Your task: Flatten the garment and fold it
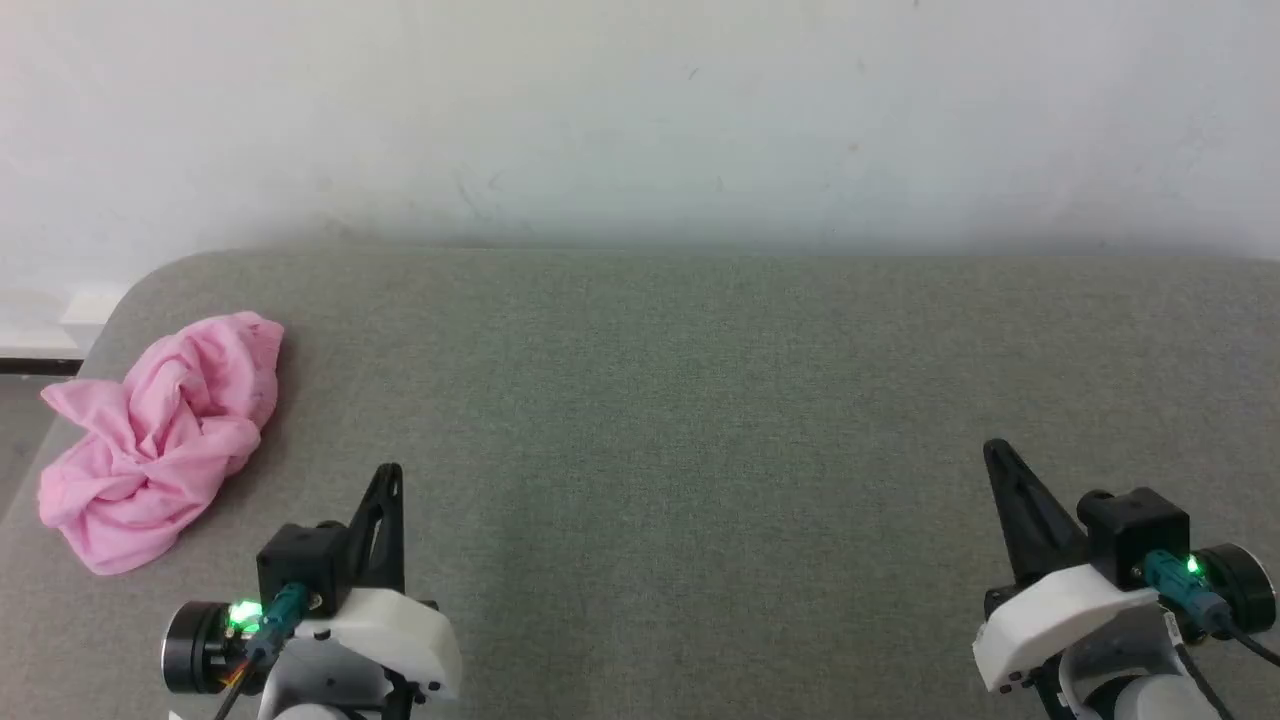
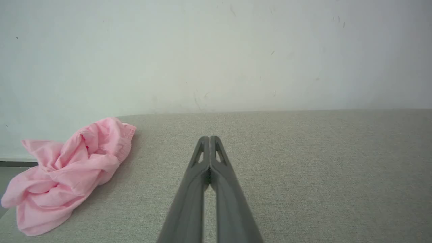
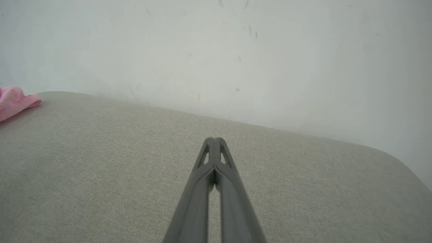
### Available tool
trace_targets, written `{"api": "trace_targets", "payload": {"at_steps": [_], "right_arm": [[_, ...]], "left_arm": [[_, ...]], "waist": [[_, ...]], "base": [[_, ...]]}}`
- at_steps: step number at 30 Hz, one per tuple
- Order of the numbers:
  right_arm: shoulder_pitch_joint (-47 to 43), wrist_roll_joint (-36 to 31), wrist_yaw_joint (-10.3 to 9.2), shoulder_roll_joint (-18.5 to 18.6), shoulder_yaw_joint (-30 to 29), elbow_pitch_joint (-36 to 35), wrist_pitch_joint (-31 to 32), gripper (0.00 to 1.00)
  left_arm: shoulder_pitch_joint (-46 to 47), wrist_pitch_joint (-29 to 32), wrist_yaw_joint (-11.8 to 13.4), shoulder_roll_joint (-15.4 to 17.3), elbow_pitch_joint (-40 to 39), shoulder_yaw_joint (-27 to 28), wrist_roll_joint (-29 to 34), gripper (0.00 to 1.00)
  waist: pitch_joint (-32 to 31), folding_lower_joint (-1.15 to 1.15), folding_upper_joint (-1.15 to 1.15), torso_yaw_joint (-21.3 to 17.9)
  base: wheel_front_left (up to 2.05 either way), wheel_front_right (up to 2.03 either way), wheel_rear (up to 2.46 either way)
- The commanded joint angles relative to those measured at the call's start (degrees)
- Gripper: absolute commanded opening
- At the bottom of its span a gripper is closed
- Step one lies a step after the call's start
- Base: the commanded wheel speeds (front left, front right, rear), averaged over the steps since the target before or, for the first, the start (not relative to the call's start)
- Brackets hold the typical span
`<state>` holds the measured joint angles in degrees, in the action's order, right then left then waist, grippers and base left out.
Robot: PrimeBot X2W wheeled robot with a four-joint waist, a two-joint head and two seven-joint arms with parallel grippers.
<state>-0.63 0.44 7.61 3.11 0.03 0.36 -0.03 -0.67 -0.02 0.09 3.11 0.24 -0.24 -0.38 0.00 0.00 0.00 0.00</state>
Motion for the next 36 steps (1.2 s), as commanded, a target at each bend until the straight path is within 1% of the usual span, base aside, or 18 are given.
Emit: {"api": "trace_targets", "payload": {"at_steps": [1, 36], "right_arm": [[0.63, -0.44, -0.12, -0.24, -0.03, -0.36, 0.03, 0.00], [0.63, -0.44, -0.12, -0.24, -0.03, -0.36, 0.03, 0.00]], "left_arm": [[0.67, 0.02, -0.09, -0.24, -0.24, 0.24, 0.38, 0.00], [0.67, 0.02, -0.09, -0.24, -0.24, 0.24, 0.38, 0.00]], "waist": [[0.00, 0.00, 0.00, 0.00], [0.00, 0.00, 0.00, 0.00]], "base": [[0.00, 0.00, 0.00], [0.00, 0.00, 0.00]]}}
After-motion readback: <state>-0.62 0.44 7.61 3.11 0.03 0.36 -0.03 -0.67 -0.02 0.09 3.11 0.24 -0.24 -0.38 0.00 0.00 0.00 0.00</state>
